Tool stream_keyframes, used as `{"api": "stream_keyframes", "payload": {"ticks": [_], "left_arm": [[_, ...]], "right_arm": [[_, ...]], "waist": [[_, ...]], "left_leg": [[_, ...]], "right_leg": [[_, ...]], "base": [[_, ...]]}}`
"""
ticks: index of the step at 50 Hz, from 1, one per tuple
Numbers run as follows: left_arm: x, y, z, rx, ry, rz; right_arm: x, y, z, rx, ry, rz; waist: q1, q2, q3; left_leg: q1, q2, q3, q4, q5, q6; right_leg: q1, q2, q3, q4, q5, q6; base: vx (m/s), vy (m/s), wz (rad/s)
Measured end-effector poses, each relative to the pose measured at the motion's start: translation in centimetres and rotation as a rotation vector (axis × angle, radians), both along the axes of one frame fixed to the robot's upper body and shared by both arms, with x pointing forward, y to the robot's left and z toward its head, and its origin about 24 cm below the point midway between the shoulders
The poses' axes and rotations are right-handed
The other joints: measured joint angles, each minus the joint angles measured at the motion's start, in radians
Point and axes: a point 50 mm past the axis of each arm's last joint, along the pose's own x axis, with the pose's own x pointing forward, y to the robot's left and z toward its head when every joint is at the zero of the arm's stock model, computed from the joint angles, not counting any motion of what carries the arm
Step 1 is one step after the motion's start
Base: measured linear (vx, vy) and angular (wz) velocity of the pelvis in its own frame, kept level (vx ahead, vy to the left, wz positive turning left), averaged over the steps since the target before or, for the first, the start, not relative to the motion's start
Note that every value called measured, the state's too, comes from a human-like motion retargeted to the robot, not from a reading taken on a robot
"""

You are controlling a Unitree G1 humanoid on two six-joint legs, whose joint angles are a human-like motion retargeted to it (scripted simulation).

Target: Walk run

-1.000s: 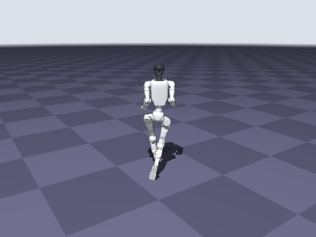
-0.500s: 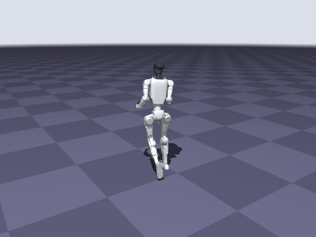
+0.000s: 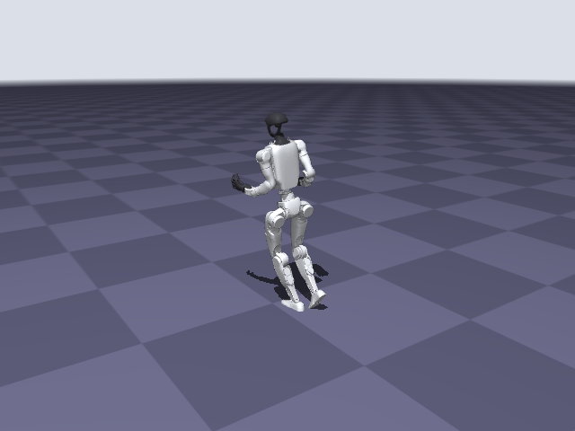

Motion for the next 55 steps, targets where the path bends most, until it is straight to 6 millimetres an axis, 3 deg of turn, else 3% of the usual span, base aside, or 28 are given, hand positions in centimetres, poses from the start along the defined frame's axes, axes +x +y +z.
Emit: {"api": "stream_keyframes", "payload": {"ticks": [3, 7, 10, 11, 12, 13, 15, 17, 20, 23, 28, 30, 32, 33, 35, 36, 37, 38, 40, 42, 43, 45, 47, 50, 52, 53, 55], "left_arm": [[0.7, -0.2, 1.8, 0.016, -0.076, -0.044], [0.1, 0.8, 2.4, 0.038, -0.096, -0.073], [-0.5, 1.5, 2.2, 0.037, -0.081, -0.086], [-0.6, 1.7, 2.0, 0.049, -0.072, -0.098], [-0.8, 2.1, 1.9, 0.066, -0.061, -0.107], [-1.0, 2.6, 1.8, 0.096, -0.047, -0.112], [-2.0, 3.2, 0.6, 0.154, 0.015, -0.132], [-2.4, 2.0, -1.5, 0.142, 0.091, -0.188], [-4.9, 0.2, -4.9, -0.017, 0.225, -0.140], [-7.7, -0.7, -7.1, -0.083, 0.339, -0.159], [-11.0, 0.8, -8.4, 0.027, 0.472, -0.186], [-11.4, 1.3, -8.6, 0.048, 0.492, -0.181], [-11.1, 1.4, -8.5, 0.049, 0.485, -0.166], [-10.8, 1.5, -8.4, 0.051, 0.473, -0.155], [-10.2, 1.3, -8.0, 0.063, 0.452, -0.144], [-9.1, 0.8, -7.8, 0.054, 0.420, -0.146], [-7.9, 0.3, -7.4, 0.036, 0.385, -0.145], [-6.6, -0.1, -7.0, 0.001, 0.345, -0.140], [-4.0, -2.4, -5.5, -0.112, 0.234, -0.158], [-2.6, -3.4, -3.9, -0.170, 0.144, -0.152], [-2.2, -4.0, -3.2, -0.167, 0.118, -0.167], [-1.9, -4.4, -2.3, -0.117, 0.085, -0.201], [-2.2, -4.2, -1.8, -0.047, 0.069, -0.238], [-2.8, -3.3, -1.6, 0.053, 0.081, -0.269], [-3.0, -2.1, -1.6, 0.130, 0.098, -0.264], [-3.0, -1.5, -1.6, 0.163, 0.102, -0.253], [-3.2, -0.2, -1.8, 0.224, 0.122, -0.218]], "right_arm": [[-3.1, -1.8, -0.9, -0.106, 0.116, -0.017], [-5.5, -2.5, -1.3, -0.194, 0.200, -0.025], [-4.9, -2.3, -0.9, -0.224, 0.170, -0.064], [-4.3, -2.3, -0.6, -0.232, 0.140, -0.090], [-3.7, -2.1, -0.2, -0.235, 0.107, -0.113], [-3.1, -1.7, 0.2, -0.228, 0.065, -0.134], [-1.8, -0.4, 0.8, -0.183, -0.016, -0.187], [0.1, -1.3, 1.6, -0.104, -0.123, -0.323], [3.6, 0.3, 2.5, 0.089, -0.206, -0.313], [5.8, 0.7, 4.4, 0.265, -0.308, -0.290], [7.2, 1.2, 6.9, 0.372, -0.409, -0.144], [7.5, 1.0, 7.3, 0.344, -0.410, -0.076], [7.7, 0.9, 7.5, 0.297, -0.400, -0.013], [7.9, 0.9, 7.4, 0.274, -0.391, 0.019], [7.3, 0.4, 6.6, 0.223, -0.344, 0.072], [6.9, 0.1, 6.0, 0.193, -0.311, 0.096], [6.5, 0.0, 5.2, 0.172, -0.272, 0.117], [6.1, 0.1, 4.3, 0.169, -0.223, 0.133], [5.0, 0.4, 2.9, 0.173, -0.153, 0.144], [3.3, 0.2, 2.0, 0.163, -0.106, 0.106], [2.4, 0.0, 1.7, 0.152, -0.088, 0.067], [0.6, -0.1, 0.9, 0.131, -0.049, 0.004], [-0.9, 0.5, 0.3, 0.114, -0.008, -0.037], [-1.9, 1.8, -0.2, 0.102, 0.025, -0.065], [-1.4, 3.2, -0.2, 0.111, 0.017, -0.069], [-1.0, 3.8, -0.1, 0.118, 0.005, -0.065], [-0.1, 5.1, 0.3, 0.149, -0.023, -0.030]], "waist": [[-0.094, 0.019, 0.001], [-0.222, 0.018, -0.012], [-0.263, 0.023, -0.014], [-0.285, 0.004, -0.007], [-0.297, -0.007, -0.007], [-0.289, -0.002, -0.022], [-0.255, 0.020, -0.031], [-0.283, 0.058, -0.041], [-0.201, 0.013, -0.052], [-0.120, -0.023, -0.021], [0.045, -0.075, -0.003], [0.081, -0.069, 0.000], [0.068, -0.100, -0.004], [0.063, -0.111, -0.009], [0.012, -0.073, -0.019], [-0.007, -0.034, -0.019], [-0.022, 0.007, -0.022], [-0.029, 0.051, -0.027], [0.028, 0.110, -0.045], [0.072, 0.104, -0.048], [0.050, 0.109, -0.048], [-0.010, 0.129, -0.056], [-0.093, 0.134, -0.058], [-0.162, 0.094, -0.042], [-0.146, 0.058, -0.021], [-0.136, 0.032, -0.008], [-0.172, 0.063, -0.011]], "left_leg": [[0.132, -0.077, -0.065, -0.151, 0.137, -0.009], [0.293, -0.093, -0.121, -0.255, 0.368, -0.113], [0.365, -0.064, -0.117, -0.221, 0.529, -0.206], [0.374, -0.092, -0.152, -0.150, 0.577, -0.242], [0.365, -0.112, -0.176, -0.065, 0.627, -0.284], [0.323, -0.117, -0.177, 0.048, 0.680, -0.336], [0.237, -0.093, -0.099, 0.299, 0.763, -0.368], [0.072, -0.023, -0.166, 0.551, 0.694, -0.369], [-0.045, -0.049, -0.003, 0.570, 0.517, -0.245], [-0.170, -0.089, 0.057, 0.441, 0.364, -0.198], [-0.238, -0.118, 0.196, -0.082, 0.205, -0.120], [-0.214, -0.129, 0.263, -0.280, 0.200, -0.112], [-0.155, -0.063, 0.455, -0.293, 0.225, 0.000], [-0.119, -0.043, 0.489, -0.273, 0.169, 0.000], [-0.114, -0.039, 0.315, -0.136, 0.064, 0.000], [-0.179, -0.081, 0.119, -0.052, 0.043, 0.000], [-0.216, -0.084, 0.002, 0.018, 0.022, 0.000], [-0.195, -0.004, 0.046, 0.060, 0.002, 0.000], [-0.116, 0.071, 0.076, 0.045, -0.029, 0.000], [-0.040, 0.005, 0.021, -0.046, 0.014, 0.000], [-0.013, -0.036, -0.048, -0.084, 0.056, 0.000], [0.038, -0.066, -0.130, -0.135, 0.148, 0.000], [0.106, -0.108, -0.216, -0.168, 0.224, 0.000], [0.208, -0.175, -0.297, -0.181, 0.323, -0.010], [0.246, -0.183, -0.333, -0.112, 0.373, -0.063], [0.248, -0.203, -0.343, -0.033, 0.401, -0.098], [0.177, -0.190, -0.410, 0.238, 0.475, -0.224]], "right_leg": [[-0.102, -0.167, -0.027, -0.191, -0.146, 0.003], [-0.129, -0.208, 0.059, -0.555, -0.246, 0.025], [-0.104, -0.221, 0.166, -0.686, -0.346, 0.171], [-0.095, -0.236, 0.158, -0.662, -0.221, 0.196], [-0.090, -0.242, 0.142, -0.628, -0.166, 0.184], [-0.094, -0.227, 0.111, -0.576, -0.252, 0.096], [-0.047, -0.106, 0.306, -0.473, -0.381, 0.035], [-0.045, -0.191, 0.041, -0.448, -0.406, 0.037], [0.060, -0.195, 0.081, -0.516, -0.398, -0.001], [0.146, -0.223, 0.018, -0.587, -0.281, 0.016], [0.290, -0.203, -0.114, -0.654, -0.083, 0.091], [0.338, -0.172, -0.175, -0.641, -0.011, 0.122], [0.377, -0.173, -0.244, -0.597, 0.068, 0.179], [0.385, -0.171, -0.265, -0.545, 0.101, 0.219], [0.371, -0.093, -0.265, -0.385, 0.220, 0.232], [0.302, -0.027, -0.204, -0.245, 0.239, 0.208], [0.237, 0.036, -0.139, -0.122, 0.221, 0.183], [0.182, 0.093, -0.064, -0.031, 0.127, 0.158], [0.091, 0.042, -0.101, 0.072, -0.006, -0.006], [0.014, -0.039, -0.084, 0.047, -0.092, -0.159], [-0.027, -0.075, -0.083, 0.017, -0.142, -0.172], [-0.077, -0.163, -0.088, -0.101, -0.217, -0.114], [-0.095, -0.183, 0.002, -0.289, -0.254, -0.031], [-0.083, -0.211, 0.223, -0.535, -0.352, -0.008], [-0.042, -0.245, 0.358, -0.634, -0.396, 0.084], [-0.030, -0.267, 0.369, -0.635, -0.342, 0.131], [-0.043, -0.214, 0.204, -0.480, -0.513, 0.053]], "base": [[1.04, 0.18, 2.33], [1.29, -0.17, 1.97], [1.21, -0.26, 1.29], [1.18, -0.28, 1.48], [1.12, -0.31, 1.20], [1.32, -0.45, 0.51], [1.49, -0.52, 0.63], [0.85, -0.10, 2.14], [1.06, 0.05, -0.06], [0.80, 0.09, 0.24], [0.90, -0.10, 0.37], [1.08, -0.19, 1.12], [1.33, -0.80, 1.23], [1.58, -1.01, 1.37], [1.61, -0.41, 2.14], [0.89, 0.34, 2.54], [0.52, 0.51, 2.12], [0.89, 0.38, 1.38], [1.14, 0.31, 0.58], [0.82, 0.33, 1.70], [0.83, 0.33, 3.51], [1.12, 0.30, 4.26], [0.91, 0.21, 4.12], [1.00, -0.04, 3.13], [0.86, -0.29, 1.97], [0.90, -0.42, 2.11], [1.07, -0.53, 2.65]]}}
